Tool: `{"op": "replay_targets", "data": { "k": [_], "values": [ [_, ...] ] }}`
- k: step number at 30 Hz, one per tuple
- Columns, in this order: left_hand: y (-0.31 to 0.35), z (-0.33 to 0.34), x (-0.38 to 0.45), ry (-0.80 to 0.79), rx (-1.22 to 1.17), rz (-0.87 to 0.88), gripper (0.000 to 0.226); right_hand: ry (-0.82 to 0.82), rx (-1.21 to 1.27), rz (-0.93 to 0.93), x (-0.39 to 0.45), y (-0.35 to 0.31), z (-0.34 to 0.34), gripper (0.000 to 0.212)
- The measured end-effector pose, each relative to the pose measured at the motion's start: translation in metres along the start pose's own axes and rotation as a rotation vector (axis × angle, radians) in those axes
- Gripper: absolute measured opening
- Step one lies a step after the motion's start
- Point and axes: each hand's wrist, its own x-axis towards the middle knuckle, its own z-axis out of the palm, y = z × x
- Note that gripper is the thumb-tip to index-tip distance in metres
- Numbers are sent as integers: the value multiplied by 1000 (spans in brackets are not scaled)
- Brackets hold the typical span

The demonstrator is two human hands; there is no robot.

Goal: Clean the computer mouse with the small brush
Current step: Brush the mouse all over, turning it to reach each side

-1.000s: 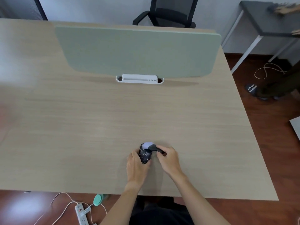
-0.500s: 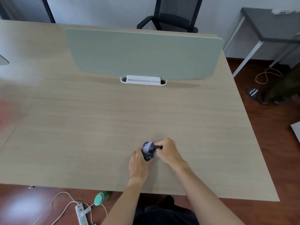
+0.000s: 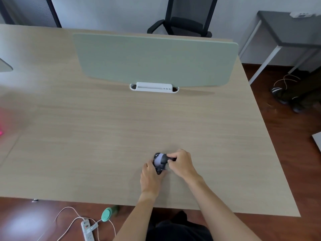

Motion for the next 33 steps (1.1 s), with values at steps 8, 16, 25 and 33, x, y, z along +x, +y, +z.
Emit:
{"op": "replay_targets", "data": {
  "k": [8,16,25,33],
  "values": [
    [0,2,3,20,-20,-10,50,75,-51,38,9,21,-14,10],
    [2,5,5,19,4,55,45,75,-88,57,1,20,-2,11],
    [5,-1,7,-19,32,49,79,-22,6,1,6,16,8,32],
    [11,-8,9,-89,100,22,81,125,-44,41,12,17,-4,15]
  ]
}}
